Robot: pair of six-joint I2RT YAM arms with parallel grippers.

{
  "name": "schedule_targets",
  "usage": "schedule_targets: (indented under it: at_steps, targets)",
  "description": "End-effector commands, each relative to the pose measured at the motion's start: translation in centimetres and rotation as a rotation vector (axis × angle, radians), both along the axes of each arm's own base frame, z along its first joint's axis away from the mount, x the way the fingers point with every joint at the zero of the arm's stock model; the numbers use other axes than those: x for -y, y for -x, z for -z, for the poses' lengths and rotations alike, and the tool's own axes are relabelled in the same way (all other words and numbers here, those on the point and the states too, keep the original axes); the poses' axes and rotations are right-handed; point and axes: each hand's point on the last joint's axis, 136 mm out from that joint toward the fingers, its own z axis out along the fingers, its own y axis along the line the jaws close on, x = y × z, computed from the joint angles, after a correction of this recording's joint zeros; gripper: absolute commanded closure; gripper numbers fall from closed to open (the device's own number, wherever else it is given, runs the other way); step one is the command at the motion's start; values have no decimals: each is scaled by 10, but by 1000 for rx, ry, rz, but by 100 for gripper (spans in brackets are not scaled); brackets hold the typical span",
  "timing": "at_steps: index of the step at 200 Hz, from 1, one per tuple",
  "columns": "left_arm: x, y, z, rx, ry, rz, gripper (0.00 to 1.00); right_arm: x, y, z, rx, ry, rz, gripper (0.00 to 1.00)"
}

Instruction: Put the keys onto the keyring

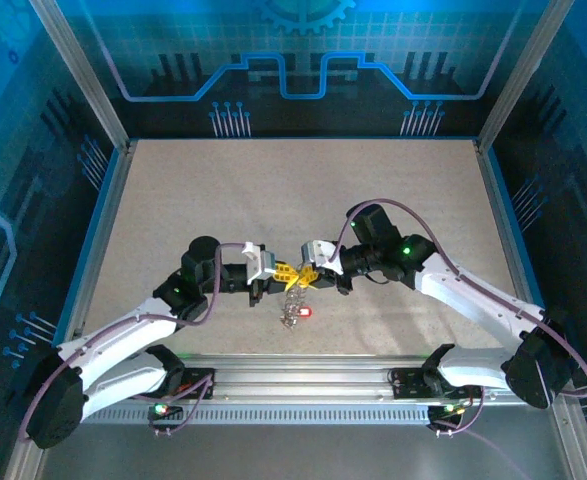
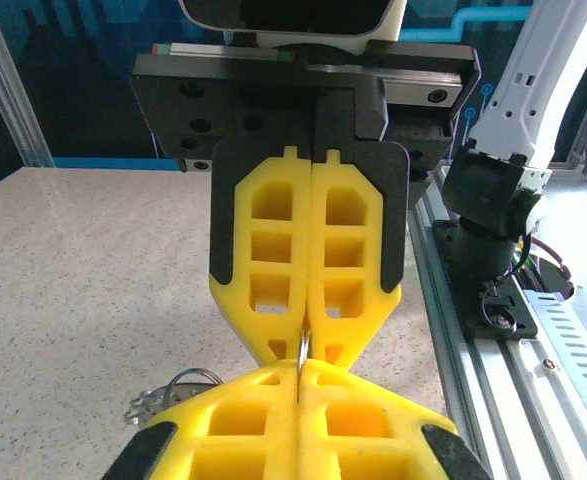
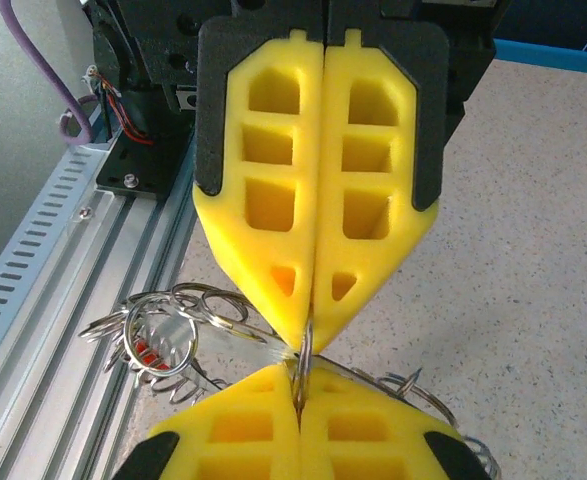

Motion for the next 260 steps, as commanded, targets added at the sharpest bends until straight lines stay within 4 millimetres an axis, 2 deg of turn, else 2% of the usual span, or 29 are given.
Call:
schedule_targets:
  at_steps: [1, 20, 43, 87, 124, 193, 227, 260]
  targets:
    - [-3, 2, -10, 49, -7, -11, 85, 2, 1, -5, 1, -3, -9, 100]
    - [-6, -4, 7, -23, -145, -43, 86, 4, 2, -5, 6, 15, -16, 100]
    - [-4, 4, 16, -98, -221, 29, 84, 5, 1, -4, 13, 30, -21, 100]
    - [3, -1, 12, -119, -188, 29, 78, 3, -3, -5, 26, 34, -16, 100]
    - [4, -5, 15, -128, -214, 11, 78, 3, -1, -6, 32, 38, -22, 100]
    - [8, -5, 6, -135, -175, 16, 77, 2, 2, 1, 19, 43, -26, 100]
    - [11, -3, 12, -150, -201, 34, 76, 2, 2, 4, 13, 46, -24, 100]
    - [15, -1, 9, -140, -195, 47, 76, 2, 2, 5, 14, 46, -23, 100]
